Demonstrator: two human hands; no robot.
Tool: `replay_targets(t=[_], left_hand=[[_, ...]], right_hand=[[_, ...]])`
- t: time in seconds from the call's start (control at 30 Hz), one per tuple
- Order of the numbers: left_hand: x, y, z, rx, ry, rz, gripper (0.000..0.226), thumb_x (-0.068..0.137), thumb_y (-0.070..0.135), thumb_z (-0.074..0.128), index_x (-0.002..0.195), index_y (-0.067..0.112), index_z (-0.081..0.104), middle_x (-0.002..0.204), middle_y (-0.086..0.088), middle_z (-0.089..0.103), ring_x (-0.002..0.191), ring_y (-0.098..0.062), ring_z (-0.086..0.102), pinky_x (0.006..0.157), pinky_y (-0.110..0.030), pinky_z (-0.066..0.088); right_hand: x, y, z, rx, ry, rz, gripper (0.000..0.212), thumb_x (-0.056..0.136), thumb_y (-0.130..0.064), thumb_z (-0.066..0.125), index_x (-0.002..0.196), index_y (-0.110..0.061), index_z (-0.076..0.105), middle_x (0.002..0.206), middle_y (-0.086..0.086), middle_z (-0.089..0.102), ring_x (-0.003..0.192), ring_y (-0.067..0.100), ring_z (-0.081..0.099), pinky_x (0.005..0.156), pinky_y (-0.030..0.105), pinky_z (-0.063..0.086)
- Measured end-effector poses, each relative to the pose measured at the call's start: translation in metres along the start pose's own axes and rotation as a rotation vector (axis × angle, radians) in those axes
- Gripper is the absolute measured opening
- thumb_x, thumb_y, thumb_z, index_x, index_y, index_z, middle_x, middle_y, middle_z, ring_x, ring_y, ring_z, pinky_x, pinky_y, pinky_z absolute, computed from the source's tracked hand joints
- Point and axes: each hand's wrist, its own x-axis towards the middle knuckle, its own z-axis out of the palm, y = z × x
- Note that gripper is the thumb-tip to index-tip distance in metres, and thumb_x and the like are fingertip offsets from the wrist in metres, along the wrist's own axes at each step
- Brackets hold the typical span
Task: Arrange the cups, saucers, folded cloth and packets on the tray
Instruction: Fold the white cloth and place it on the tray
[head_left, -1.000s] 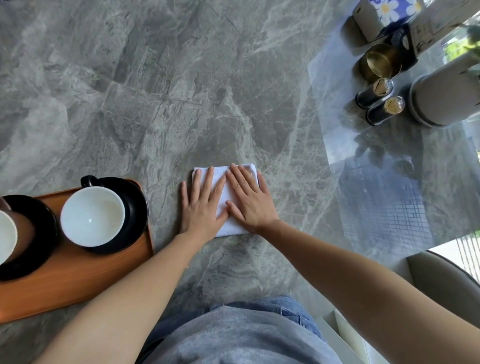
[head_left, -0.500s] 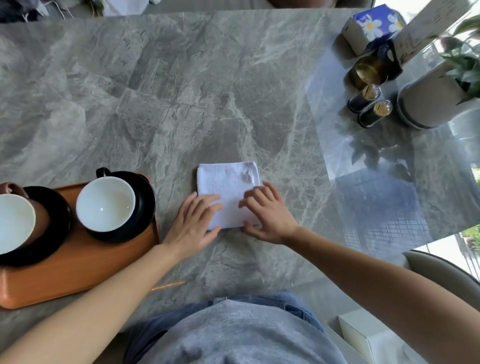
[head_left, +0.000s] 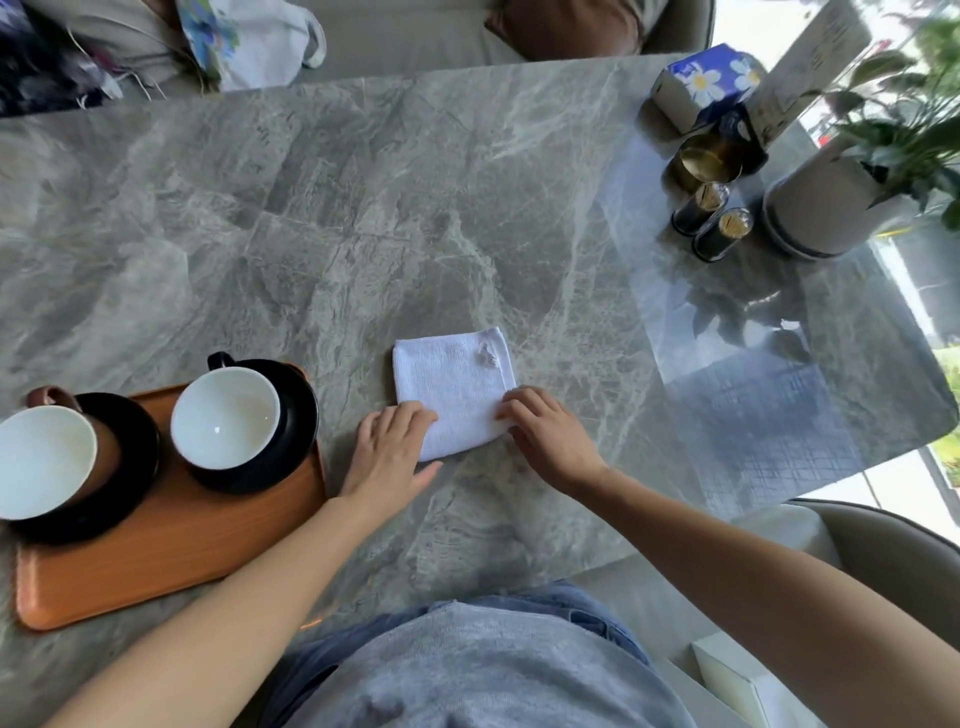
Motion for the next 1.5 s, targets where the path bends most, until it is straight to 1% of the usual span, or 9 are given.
replay_targets(t=[0.13, 0.3, 0.43, 0.57, 0.73, 0.87, 1.1, 1.27, 1.5], left_hand=[[0.000, -0.002, 0.000, -0.090, 0.086, -0.012, 0.047, 0.064, 0.022, 0.074, 0.107, 0.019, 0.057, 0.112, -0.001, 0.058, 0.104, -0.024, 0.056, 0.096, -0.040, 0.037], [-0.005, -0.007, -0.003, -0.346, 0.147, -0.015, 0.030, 0.070, 0.009, 0.067, 0.099, 0.015, 0.061, 0.095, 0.002, 0.068, 0.090, -0.024, 0.062, 0.090, -0.026, 0.036], [-0.020, -0.002, -0.005, -0.481, 0.086, -0.037, 0.022, 0.080, 0.015, 0.062, 0.102, 0.019, 0.060, 0.092, 0.001, 0.068, 0.086, -0.023, 0.060, 0.071, -0.031, 0.046], [-0.024, 0.004, -0.006, -0.617, 0.043, -0.175, 0.029, 0.083, 0.032, 0.053, 0.109, 0.021, 0.059, 0.089, -0.006, 0.069, 0.078, -0.025, 0.063, 0.068, -0.038, 0.051], [-0.003, 0.008, -0.010, -0.824, 0.064, -0.334, 0.023, 0.086, 0.036, 0.049, 0.088, 0.015, 0.057, 0.063, -0.004, 0.057, 0.062, -0.021, 0.055, 0.060, -0.037, 0.042], [0.020, 0.006, -0.007, -0.838, 0.073, -0.432, 0.030, 0.092, 0.027, 0.050, 0.072, 0.005, 0.046, 0.054, 0.004, 0.034, 0.055, -0.016, 0.034, 0.056, -0.033, 0.027], [0.038, 0.005, -0.005, -0.813, 0.082, -0.525, 0.028, 0.091, 0.027, 0.050, 0.071, 0.008, 0.048, 0.054, 0.006, 0.039, 0.059, -0.017, 0.039, 0.056, -0.032, 0.029], [0.044, 0.002, -0.004, -0.770, 0.095, -0.544, 0.023, 0.090, 0.027, 0.052, 0.072, 0.012, 0.053, 0.056, 0.006, 0.047, 0.059, -0.017, 0.044, 0.050, -0.029, 0.029], [0.047, -0.001, 0.004, -0.714, 0.119, -0.537, 0.020, 0.088, 0.021, 0.056, 0.080, 0.002, 0.055, 0.075, -0.015, 0.064, 0.071, -0.028, 0.056, 0.062, -0.031, 0.035]], right_hand=[[-0.005, -0.005, -0.008, 0.123, 0.051, 0.023, 0.027, 0.091, -0.025, 0.039, 0.114, -0.019, 0.052, 0.124, -0.004, 0.056, 0.112, 0.018, 0.055, 0.080, 0.031, 0.052], [-0.024, -0.006, -0.014, 0.199, 0.027, 0.089, 0.018, 0.096, -0.031, 0.038, 0.112, -0.024, 0.044, 0.103, -0.004, 0.058, 0.072, 0.023, 0.059, 0.061, 0.045, 0.052], [-0.039, -0.005, -0.013, 0.229, 0.019, 0.122, 0.015, 0.096, -0.031, 0.043, 0.111, -0.030, 0.042, 0.105, -0.004, 0.062, 0.073, 0.023, 0.062, 0.065, 0.042, 0.052], [-0.042, -0.006, -0.011, 0.332, 0.043, 0.239, 0.019, 0.095, -0.041, 0.043, 0.111, -0.032, 0.044, 0.091, -0.003, 0.068, 0.076, 0.017, 0.065, 0.066, 0.037, 0.053], [-0.024, -0.003, -0.010, 0.469, 0.152, 0.386, 0.017, 0.092, -0.039, 0.047, 0.108, -0.035, 0.045, 0.074, -0.010, 0.059, 0.065, 0.004, 0.058, 0.057, 0.023, 0.042], [-0.010, -0.001, -0.010, 0.472, 0.165, 0.464, 0.012, 0.092, -0.041, 0.045, 0.102, -0.036, 0.047, 0.088, -0.010, 0.061, 0.068, 0.005, 0.061, 0.057, 0.029, 0.044], [0.009, 0.001, -0.001, 0.420, 0.198, 0.596, 0.015, 0.089, -0.046, 0.043, 0.096, -0.036, 0.053, 0.089, -0.018, 0.061, 0.073, 0.004, 0.060, 0.060, 0.029, 0.047], [0.023, 0.004, -0.003, 0.341, 0.195, 0.585, 0.014, 0.090, -0.041, 0.043, 0.094, -0.033, 0.054, 0.088, -0.020, 0.057, 0.070, -0.001, 0.052, 0.055, 0.019, 0.032], [0.032, 0.006, -0.001, 0.234, 0.136, 0.579, 0.017, 0.092, -0.041, 0.042, 0.094, -0.029, 0.053, 0.092, -0.017, 0.049, 0.071, 0.005, 0.048, 0.052, 0.019, 0.028]])
